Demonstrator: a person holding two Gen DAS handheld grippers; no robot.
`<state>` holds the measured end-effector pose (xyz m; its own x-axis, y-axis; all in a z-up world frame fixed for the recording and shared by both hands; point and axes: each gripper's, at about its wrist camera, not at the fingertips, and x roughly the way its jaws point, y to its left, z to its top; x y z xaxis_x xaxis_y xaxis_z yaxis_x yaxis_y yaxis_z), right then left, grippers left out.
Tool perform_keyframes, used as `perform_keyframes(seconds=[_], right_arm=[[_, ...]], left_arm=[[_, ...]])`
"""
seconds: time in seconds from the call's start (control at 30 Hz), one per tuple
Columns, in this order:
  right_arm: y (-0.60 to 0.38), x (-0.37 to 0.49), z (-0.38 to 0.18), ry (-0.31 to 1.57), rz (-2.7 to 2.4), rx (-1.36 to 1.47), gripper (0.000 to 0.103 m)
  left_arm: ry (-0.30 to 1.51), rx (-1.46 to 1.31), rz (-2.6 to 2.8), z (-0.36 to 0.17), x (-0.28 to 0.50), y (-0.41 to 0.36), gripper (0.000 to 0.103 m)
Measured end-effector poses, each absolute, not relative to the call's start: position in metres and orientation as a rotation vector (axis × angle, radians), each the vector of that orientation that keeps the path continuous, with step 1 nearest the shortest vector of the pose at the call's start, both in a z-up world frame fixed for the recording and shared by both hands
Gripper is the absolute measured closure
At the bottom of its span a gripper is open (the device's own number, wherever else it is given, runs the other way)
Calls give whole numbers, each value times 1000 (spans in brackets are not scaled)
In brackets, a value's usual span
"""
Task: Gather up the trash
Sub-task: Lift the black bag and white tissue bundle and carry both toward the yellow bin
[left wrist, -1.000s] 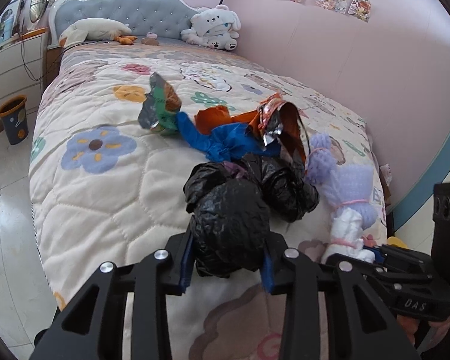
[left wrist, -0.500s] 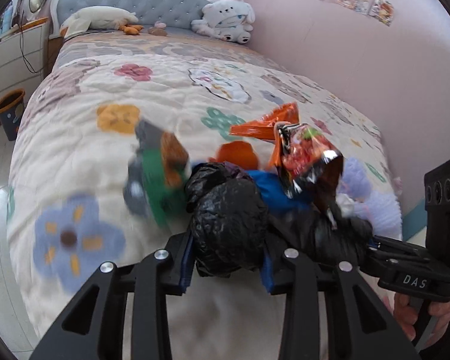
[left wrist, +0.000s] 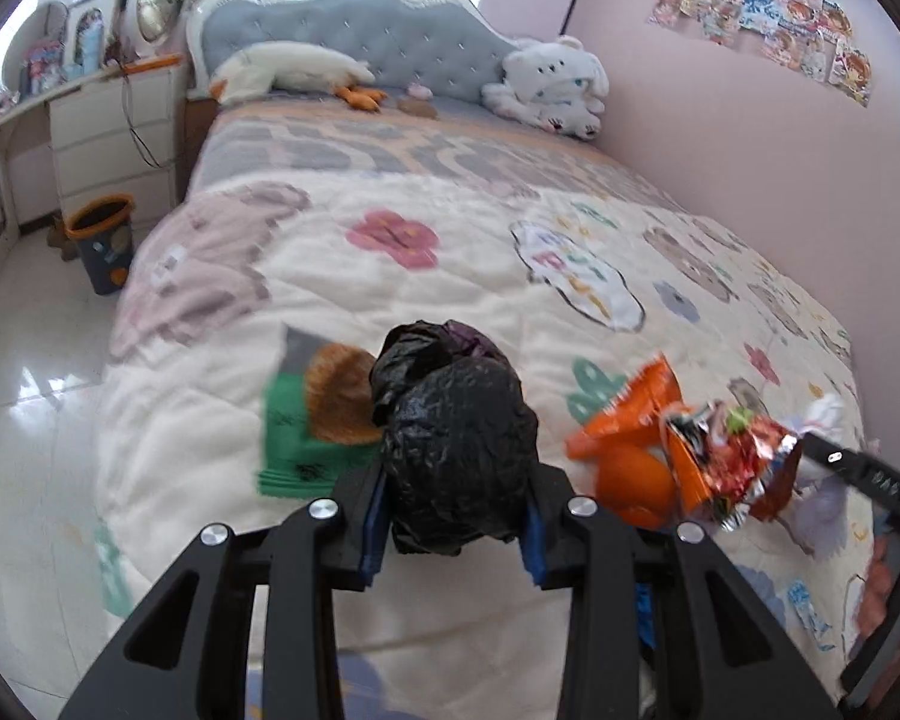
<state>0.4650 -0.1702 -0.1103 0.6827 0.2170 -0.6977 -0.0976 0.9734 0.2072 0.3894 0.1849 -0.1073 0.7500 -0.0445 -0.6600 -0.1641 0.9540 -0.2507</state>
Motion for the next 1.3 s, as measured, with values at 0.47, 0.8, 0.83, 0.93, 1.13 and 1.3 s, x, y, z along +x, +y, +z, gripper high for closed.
perform_keyframes(seconds=[0.47, 0.8, 0.83, 0.93, 1.13, 1.3], right_arm=[[-229, 358, -17, 601, 175, 156, 66], [-250, 255, 27, 501, 218, 121, 66], [-250, 248, 29, 496, 221, 118, 66], [-254, 222, 36, 483, 231, 115, 66], [-269, 170, 43, 458, 220, 99, 66], [-289, 128, 42, 451, 197, 101, 66]], left_arm=[[551, -288, -34, -26, 314, 166, 71], [440, -208, -144, 20, 238, 105, 70], [434, -206, -156, 23, 232, 100, 70], [418, -195, -200, 29, 212, 82, 70], [400, -170, -286, 34, 174, 45, 70], [403, -150, -363, 33, 145, 15, 70]])
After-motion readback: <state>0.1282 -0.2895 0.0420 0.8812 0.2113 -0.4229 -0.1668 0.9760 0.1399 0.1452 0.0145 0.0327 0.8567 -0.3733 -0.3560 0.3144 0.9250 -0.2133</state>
